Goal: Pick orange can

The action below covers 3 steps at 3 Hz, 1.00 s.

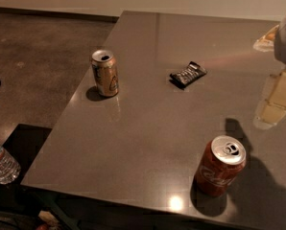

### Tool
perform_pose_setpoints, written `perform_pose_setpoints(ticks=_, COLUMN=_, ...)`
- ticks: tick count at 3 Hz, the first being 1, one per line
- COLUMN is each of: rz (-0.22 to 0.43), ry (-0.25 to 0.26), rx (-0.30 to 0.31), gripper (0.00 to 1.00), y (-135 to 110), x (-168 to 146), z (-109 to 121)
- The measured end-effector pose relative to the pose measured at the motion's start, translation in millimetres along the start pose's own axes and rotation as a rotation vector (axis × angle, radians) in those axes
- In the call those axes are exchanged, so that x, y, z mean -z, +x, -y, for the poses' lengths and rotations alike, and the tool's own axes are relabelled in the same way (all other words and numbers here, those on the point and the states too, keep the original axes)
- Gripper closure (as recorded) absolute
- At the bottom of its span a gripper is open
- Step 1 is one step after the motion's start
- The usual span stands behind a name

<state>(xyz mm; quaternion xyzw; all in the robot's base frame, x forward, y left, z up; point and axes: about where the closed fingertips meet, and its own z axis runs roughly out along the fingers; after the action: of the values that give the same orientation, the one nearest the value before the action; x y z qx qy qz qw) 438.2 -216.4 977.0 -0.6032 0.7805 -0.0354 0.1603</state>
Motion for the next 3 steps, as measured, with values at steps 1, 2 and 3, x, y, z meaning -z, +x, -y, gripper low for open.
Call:
perform_pose_setpoints(ticks=1, rz=0.0, ry=0.0, rx=0.0, gripper=0.0, y=-0.1, x=0.0, z=0.0)
perform_pose_setpoints(ticks=2, rz=0.004, ry=-0.003, rx=0.011, gripper=0.0, y=-16.9, x=-7.1, z=7.2)
perform_pose_setpoints(ticks=3, rz=0.024, ry=-0.009, rx=0.008, gripper=0.0, y=-45.5, x=-29.6, z=24.8)
